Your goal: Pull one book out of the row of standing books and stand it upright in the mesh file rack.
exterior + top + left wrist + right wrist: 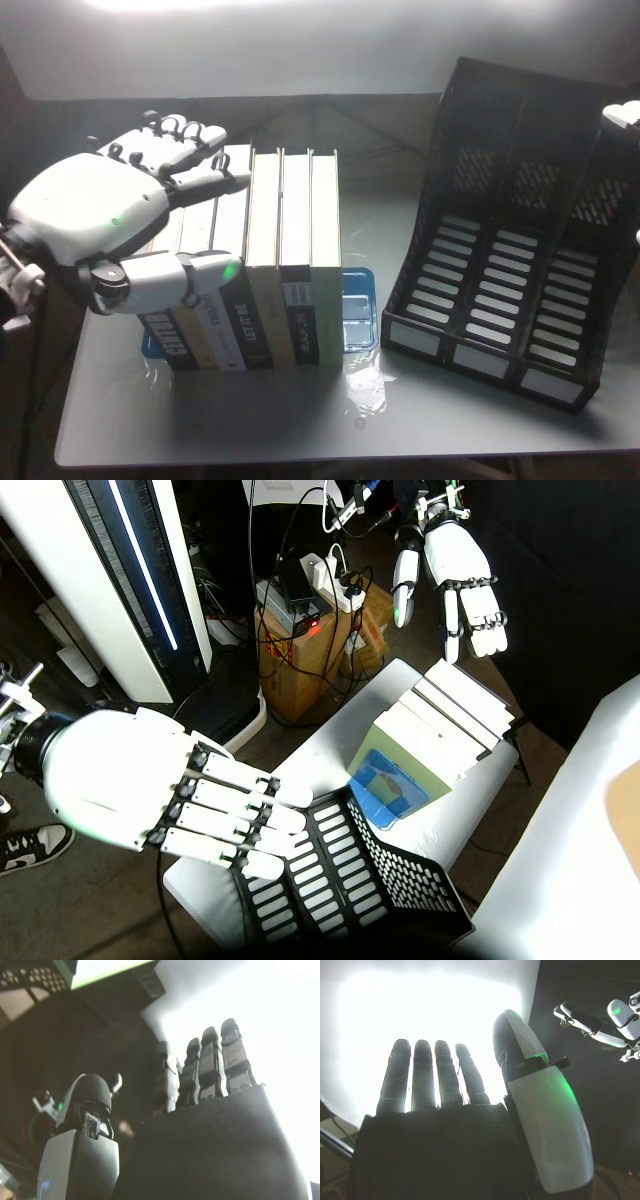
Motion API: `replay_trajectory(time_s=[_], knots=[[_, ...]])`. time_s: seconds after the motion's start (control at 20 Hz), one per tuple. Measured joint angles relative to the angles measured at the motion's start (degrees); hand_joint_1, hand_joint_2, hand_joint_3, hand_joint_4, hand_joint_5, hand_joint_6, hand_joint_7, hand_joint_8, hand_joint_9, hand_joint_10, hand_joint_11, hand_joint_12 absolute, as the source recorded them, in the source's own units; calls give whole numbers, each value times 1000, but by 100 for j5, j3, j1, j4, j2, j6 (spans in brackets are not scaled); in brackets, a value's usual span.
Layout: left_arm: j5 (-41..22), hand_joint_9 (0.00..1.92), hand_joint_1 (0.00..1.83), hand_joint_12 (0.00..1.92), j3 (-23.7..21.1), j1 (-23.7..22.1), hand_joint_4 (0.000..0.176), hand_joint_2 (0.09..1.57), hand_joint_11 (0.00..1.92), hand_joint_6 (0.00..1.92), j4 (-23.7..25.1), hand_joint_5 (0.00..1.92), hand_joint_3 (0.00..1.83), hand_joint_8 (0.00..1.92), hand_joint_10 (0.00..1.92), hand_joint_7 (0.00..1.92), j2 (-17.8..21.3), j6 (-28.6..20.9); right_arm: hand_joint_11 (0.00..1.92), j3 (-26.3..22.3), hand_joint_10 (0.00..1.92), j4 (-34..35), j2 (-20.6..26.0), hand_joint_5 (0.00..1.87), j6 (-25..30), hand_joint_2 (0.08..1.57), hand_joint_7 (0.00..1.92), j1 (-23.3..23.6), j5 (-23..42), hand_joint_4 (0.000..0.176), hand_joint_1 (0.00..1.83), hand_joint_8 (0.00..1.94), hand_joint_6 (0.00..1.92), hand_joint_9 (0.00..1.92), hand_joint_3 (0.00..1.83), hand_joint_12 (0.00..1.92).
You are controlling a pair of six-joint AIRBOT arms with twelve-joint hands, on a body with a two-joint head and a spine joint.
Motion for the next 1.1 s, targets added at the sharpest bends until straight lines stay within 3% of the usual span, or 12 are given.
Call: replay_trajectory(time_s=[0.05, 0.25, 0.3, 0.45, 0.5, 0.6, 0.65, 0.95, 1.1], knots=[[107, 0, 43, 0, 0, -22, 56, 1234, 0, 40, 15, 351, 0, 0, 0, 0, -22, 83, 0, 2, 0, 13, 0, 28, 2, 1374, 0, 0, 9, 0, 726, 0, 8, 0, 4, 0], [597, 0, 0, 0, 111, -164, 60, 1176, 0, 65, 28, 427, 0, 0, 0, 0, -146, 363, 0, 13, 0, 125, -42, 0, -2, 1387, 0, -103, 52, 0, 695, 0, 0, 0, 7, 0], [667, 0, 0, 0, 151, -192, 44, 1180, 0, 72, 33, 451, 0, 0, 0, 0, -175, 389, 0, 15, 0, 122, -42, 0, -2, 1384, 0, -105, 44, 0, 717, 0, 0, 0, 4, 0], [994, 0, 0, 0, 190, -284, 21, 1187, 0, 75, -7, 472, 0, 0, 0, 0, -295, 603, 0, 31, 0, 197, -72, 3, 0, 1380, 0, -146, 17, 0, 664, 0, 1, 0, 1, 0], [1099, 0, 0, 0, 192, -319, 29, 1173, 0, 77, -9, 480, 0, 0, 0, 0, -337, 702, 0, 33, 0, 214, -72, 0, 4, 1378, 0, -175, 46, 0, 685, 0, 0, 0, 0, 0], [1252, 0, 0, 0, 273, -365, 22, 1161, 0, 71, 9, 473, 0, 0, 0, 0, -435, 758, 0, 37, 0, 247, -72, 0, 66, 1383, 0, -205, 50, 0, 706, 0, 0, 0, 2, 0], [1360, 0, 0, 0, 275, -393, 30, 1144, 0, 67, -46, 470, 0, 0, 0, 0, -459, 896, 0, 37, 0, 254, -76, 0, 94, 1380, 0, -225, 46, 0, 693, 0, 0, 0, 0, 0], [1696, 0, 6, 0, 313, -393, 0, 1197, 0, 73, -162, 520, 0, 0, 0, 0, -562, 1154, 0, 61, 0, 256, -90, 0, 138, 1393, 0, -247, 46, 0, 692, 0, 0, 0, 3, 0], [1554, 0, 0, 0, 170, -186, 0, 1202, 0, 27, -125, 520, 0, 0, 0, 0, -538, 1075, 0, 61, 0, 278, -98, 0, 175, 1386, 0, -282, 48, 0, 707, 0, 0, 0, 0, 0]])
